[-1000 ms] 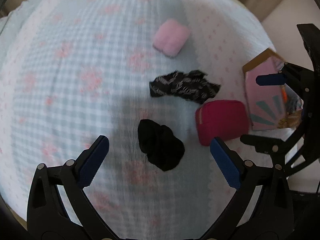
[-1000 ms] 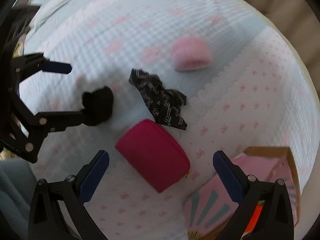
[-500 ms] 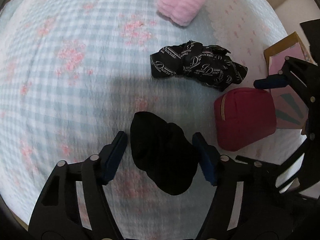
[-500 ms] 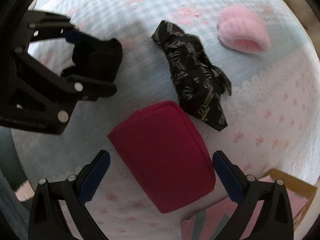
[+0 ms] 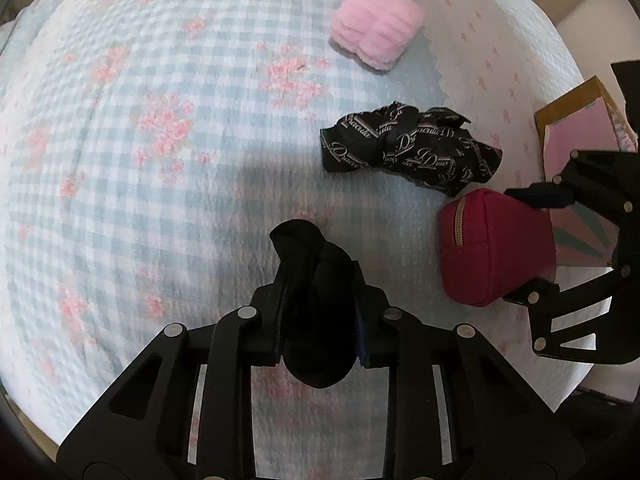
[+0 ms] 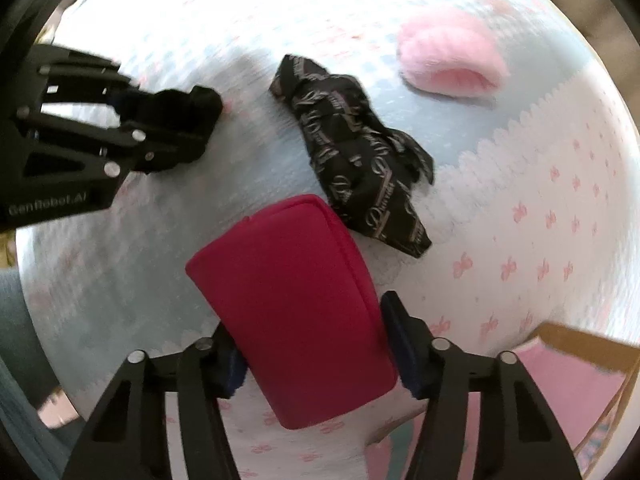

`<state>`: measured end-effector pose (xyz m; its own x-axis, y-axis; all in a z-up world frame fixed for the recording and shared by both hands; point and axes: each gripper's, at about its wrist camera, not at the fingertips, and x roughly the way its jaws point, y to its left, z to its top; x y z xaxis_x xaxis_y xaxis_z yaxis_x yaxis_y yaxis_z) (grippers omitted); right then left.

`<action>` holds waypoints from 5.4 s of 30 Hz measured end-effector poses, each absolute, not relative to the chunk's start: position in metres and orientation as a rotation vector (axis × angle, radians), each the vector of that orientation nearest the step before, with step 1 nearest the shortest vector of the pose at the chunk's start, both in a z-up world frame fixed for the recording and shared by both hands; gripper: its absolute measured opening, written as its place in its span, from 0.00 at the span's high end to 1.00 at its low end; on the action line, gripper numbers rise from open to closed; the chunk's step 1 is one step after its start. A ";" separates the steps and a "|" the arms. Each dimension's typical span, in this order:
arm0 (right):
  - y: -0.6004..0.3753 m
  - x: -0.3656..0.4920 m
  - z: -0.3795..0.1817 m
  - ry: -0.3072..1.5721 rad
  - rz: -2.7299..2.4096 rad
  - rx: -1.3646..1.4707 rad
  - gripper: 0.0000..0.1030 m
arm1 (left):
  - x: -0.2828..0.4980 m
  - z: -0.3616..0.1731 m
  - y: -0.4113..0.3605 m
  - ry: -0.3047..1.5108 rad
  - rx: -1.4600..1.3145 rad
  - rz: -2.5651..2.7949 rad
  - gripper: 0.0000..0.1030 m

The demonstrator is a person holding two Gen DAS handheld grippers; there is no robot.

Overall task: Organize soft objects
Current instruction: 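Grasp the black sock with the left tool while the right tool grasps the pink pouch, then carry the black sock and pink pouch into the box and release both, then lift both tools out of the box and move back to the remaining items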

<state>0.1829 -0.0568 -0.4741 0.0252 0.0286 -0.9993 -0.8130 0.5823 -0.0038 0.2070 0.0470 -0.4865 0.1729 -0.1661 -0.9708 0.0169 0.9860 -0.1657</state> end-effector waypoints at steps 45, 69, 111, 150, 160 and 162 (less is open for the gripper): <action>-0.215 0.107 -0.137 0.980 0.236 0.059 0.54 | 0.145 -0.160 -0.048 0.872 -0.083 -0.275 0.78; -0.400 0.164 -0.273 1.225 0.030 0.457 0.54 | 0.233 -0.316 -0.249 1.178 0.014 -0.414 0.78; -0.391 0.137 -0.227 1.102 -0.022 0.459 0.00 | 0.206 -0.256 -0.204 1.123 0.050 -0.351 0.08; -0.150 0.081 -0.149 0.909 0.085 0.182 0.00 | 0.205 -0.177 0.053 0.969 0.073 -0.322 0.08; -0.088 0.127 -0.262 0.976 -0.010 0.304 0.00 | 0.291 -0.282 0.064 1.088 0.148 -0.484 0.08; -0.080 0.139 -0.292 0.988 -0.031 0.355 0.00 | 0.309 -0.309 0.059 1.107 0.156 -0.511 0.08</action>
<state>0.1387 -0.0804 -0.2918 0.5548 0.1341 -0.8211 0.1859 0.9420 0.2794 0.3091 0.0595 -0.3090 0.3460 -0.3155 -0.8836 0.4677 0.8744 -0.1291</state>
